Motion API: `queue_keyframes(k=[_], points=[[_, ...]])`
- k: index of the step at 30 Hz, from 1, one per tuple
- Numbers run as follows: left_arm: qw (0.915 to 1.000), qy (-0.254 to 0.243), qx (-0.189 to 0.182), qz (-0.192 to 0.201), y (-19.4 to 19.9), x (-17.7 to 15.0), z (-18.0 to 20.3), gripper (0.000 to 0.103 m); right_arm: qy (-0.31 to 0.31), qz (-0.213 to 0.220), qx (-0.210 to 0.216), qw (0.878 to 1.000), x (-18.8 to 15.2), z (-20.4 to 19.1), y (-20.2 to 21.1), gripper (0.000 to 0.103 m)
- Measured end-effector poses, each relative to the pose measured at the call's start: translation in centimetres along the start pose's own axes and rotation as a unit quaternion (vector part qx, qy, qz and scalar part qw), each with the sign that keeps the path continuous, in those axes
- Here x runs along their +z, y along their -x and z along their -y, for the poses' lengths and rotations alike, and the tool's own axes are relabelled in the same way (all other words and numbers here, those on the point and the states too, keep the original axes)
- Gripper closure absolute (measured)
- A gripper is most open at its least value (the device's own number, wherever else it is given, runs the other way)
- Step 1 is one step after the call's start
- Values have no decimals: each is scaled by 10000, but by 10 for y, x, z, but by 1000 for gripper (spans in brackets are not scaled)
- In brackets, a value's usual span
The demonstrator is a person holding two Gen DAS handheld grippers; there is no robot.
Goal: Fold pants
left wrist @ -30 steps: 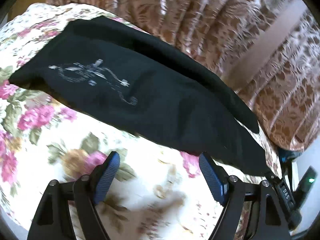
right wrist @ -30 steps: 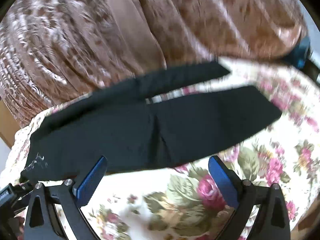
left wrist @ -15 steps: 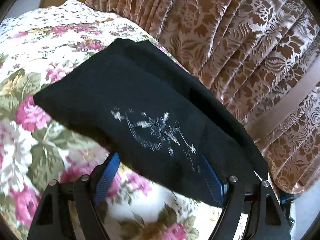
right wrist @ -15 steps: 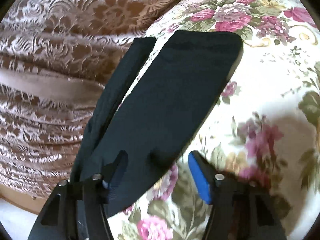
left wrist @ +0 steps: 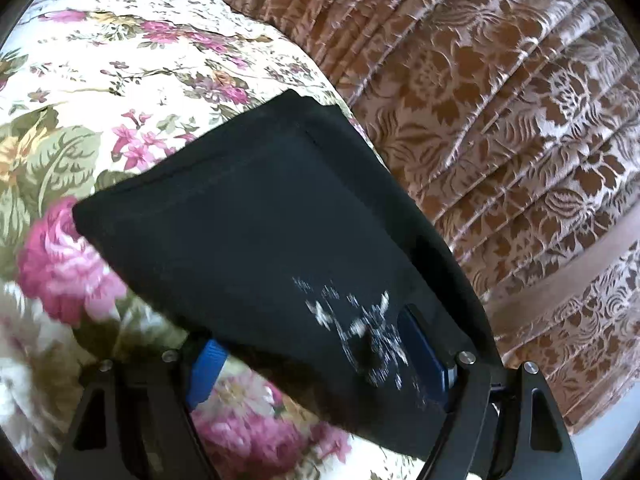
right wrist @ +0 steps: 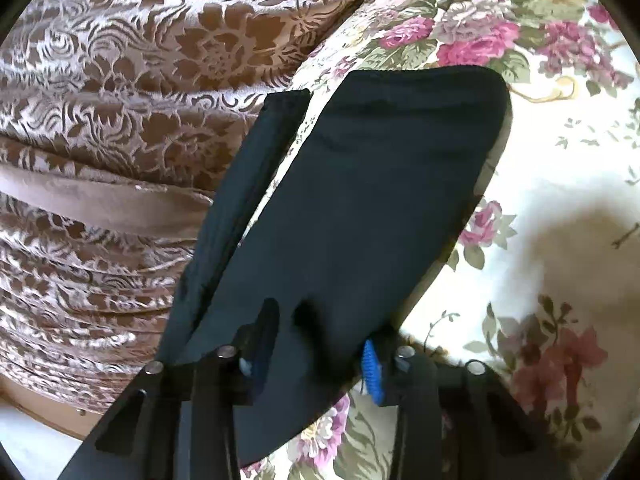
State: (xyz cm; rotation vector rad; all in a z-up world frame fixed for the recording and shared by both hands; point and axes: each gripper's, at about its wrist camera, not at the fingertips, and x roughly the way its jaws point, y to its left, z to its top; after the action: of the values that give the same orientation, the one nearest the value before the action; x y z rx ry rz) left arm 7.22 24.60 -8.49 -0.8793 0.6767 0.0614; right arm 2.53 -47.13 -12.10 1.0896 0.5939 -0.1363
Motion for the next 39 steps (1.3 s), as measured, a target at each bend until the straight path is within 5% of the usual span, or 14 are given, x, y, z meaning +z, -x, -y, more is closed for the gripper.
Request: queue_keyframes(k=[7, 17, 19, 23, 27, 39], points=[[9995, 152, 63, 287, -10, 5, -2, 16, -220, -69, 454, 9987, 6, 12, -11, 83], [9982, -281, 450, 265, -23, -2, 6, 13, 346, -41, 4, 9994, 1, -1, -20, 91], [9983, -254, 457, 258, -22, -2, 4, 18, 330, -5, -8, 9995, 1, 1, -19, 92], [9962, -204, 793, 291, -21, -2, -1, 63, 352, 84, -31, 9993, -1, 1, -17, 93], [9985, 23, 529, 119, -21, 1, -12, 87, 451, 209, -154, 9986, -2, -3, -13, 93], [9979, -410, 13, 494, 31, -4, 6, 97, 884, 581, -261, 9941, -3, -24, 23, 94]])
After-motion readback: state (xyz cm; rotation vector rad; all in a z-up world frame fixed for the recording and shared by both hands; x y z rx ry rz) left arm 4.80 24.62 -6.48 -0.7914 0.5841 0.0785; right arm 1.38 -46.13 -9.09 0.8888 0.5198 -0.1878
